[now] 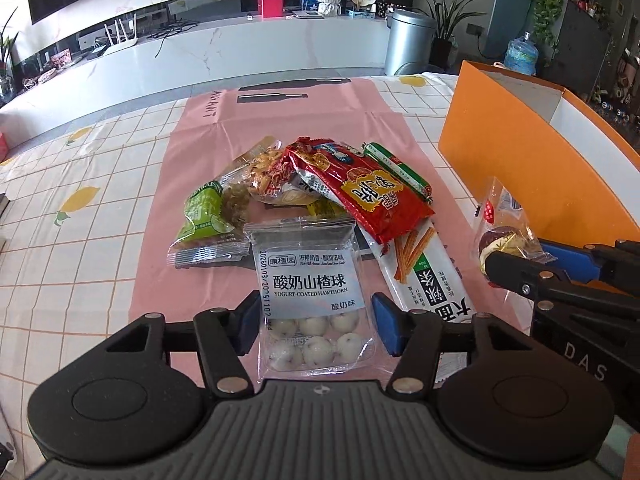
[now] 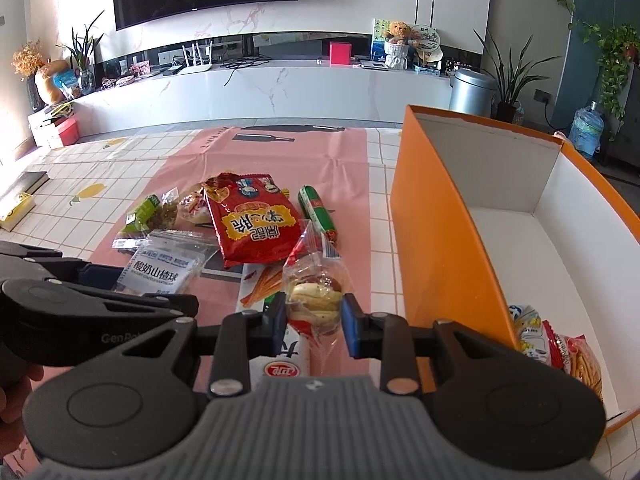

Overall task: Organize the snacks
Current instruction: 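Carry both packs over the orange box and lower them inside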

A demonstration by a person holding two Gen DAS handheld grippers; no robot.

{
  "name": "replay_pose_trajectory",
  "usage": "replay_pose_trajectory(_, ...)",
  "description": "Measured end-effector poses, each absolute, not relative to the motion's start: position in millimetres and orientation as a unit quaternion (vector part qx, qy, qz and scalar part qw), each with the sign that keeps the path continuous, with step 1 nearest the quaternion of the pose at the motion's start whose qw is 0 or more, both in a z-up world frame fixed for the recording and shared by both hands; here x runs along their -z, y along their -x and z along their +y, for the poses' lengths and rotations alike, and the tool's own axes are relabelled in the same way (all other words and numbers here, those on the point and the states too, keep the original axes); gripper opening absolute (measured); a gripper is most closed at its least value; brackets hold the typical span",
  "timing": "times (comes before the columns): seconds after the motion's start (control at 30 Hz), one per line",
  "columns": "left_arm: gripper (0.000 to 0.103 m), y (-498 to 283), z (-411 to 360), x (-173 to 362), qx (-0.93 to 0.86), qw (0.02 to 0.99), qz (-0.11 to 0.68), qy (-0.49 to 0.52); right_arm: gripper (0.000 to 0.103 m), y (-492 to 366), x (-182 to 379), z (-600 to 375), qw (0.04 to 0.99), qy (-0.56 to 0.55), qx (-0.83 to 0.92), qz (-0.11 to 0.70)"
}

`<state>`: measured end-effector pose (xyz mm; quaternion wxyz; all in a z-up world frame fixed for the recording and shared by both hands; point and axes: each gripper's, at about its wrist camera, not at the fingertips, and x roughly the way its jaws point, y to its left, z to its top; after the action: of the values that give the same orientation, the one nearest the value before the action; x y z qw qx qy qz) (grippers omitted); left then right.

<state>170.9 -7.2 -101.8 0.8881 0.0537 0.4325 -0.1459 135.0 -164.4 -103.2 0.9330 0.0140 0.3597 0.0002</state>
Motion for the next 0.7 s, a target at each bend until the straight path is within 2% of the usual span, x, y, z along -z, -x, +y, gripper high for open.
replay_pose_trajectory(0.7,0.066,-109,-42,-4,0.164,0.926,0.324,-0.100,0.025,-71,10,-204,0.962,-0.055,-0.014,0.266)
